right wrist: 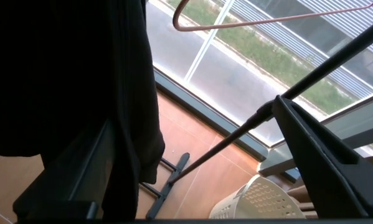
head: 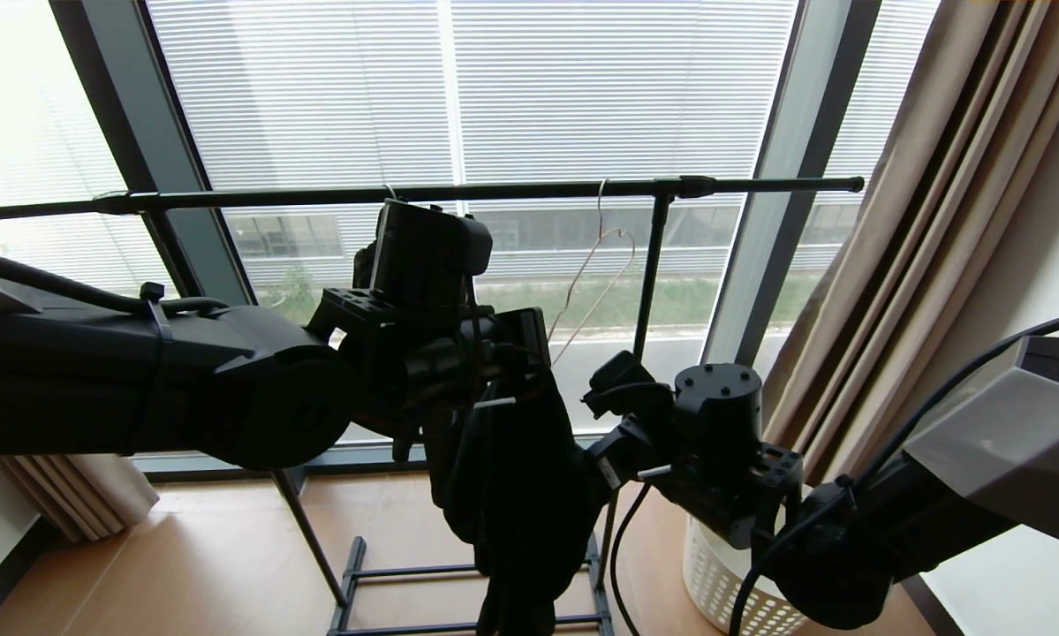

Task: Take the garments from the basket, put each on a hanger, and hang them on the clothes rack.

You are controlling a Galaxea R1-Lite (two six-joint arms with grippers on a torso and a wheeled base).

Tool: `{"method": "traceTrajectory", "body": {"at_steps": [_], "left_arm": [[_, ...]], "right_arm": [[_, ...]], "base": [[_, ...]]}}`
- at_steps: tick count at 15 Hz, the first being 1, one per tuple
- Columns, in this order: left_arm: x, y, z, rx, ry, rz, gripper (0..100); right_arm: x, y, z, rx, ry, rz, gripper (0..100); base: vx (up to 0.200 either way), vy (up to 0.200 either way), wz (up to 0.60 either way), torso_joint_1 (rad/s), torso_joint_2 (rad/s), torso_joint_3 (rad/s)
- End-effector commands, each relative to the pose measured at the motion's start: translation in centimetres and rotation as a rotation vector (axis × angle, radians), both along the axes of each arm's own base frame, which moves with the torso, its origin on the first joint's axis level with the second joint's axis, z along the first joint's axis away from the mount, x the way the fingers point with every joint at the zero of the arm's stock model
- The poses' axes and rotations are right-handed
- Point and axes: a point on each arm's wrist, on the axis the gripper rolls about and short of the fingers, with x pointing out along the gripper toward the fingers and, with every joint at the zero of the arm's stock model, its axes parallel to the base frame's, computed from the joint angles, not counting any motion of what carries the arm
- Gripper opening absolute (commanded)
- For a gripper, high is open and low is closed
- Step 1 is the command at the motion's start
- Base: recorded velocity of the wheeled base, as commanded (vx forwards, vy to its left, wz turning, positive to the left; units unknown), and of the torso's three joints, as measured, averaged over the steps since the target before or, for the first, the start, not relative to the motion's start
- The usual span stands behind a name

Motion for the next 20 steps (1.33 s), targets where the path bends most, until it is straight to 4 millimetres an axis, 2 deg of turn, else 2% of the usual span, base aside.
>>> {"method": "traceTrajectory", "body": {"at_steps": [1,3,4,7,12,17,20], "left_arm": [[0.0,0.1,0.1,-0.001,0.000,0.002,0],[0.0,0.1,0.0,0.000,0.001,0.002,0],[-0.2,0.2,-0.1,0.012,0.002,-0.005,0],[-0.3,0.7,-0.7,0.042,0.012,-0.009,0],[0.2,3.1,-3.4,0.158,0.064,-0.096,0],[0.3,3.9,-5.2,0.267,0.067,-0.227,0],[1.5,4.5,-6.5,0.312,0.080,-0.220,0]], "right_arm": [[0.2,0.2,-0.4,-0.005,0.006,0.000,100],[0.3,0.1,-0.5,-0.006,0.007,-0.002,100],[0.8,-0.4,-0.4,-0.001,0.002,-0.025,0],[1.4,-1.6,0.7,0.022,-0.024,-0.063,0],[1.1,-3.1,4.5,0.079,-0.112,-0.119,0],[0.6,-3.5,5.9,0.110,-0.142,-0.166,0],[-0.4,-4.1,6.7,0.101,-0.152,-0.198,0]], "base": [[0.000,0.000,0.00,0.000,0.00,0.000],[0.000,0.000,0.00,0.000,0.00,0.000],[0.000,0.000,0.00,0.000,0.00,0.000],[0.000,0.000,0.00,0.000,0.00,0.000],[0.000,0.000,0.00,0.000,0.00,0.000],[0.000,0.000,0.00,0.000,0.00,0.000],[0.000,0.000,0.00,0.000,0.00,0.000]]}}
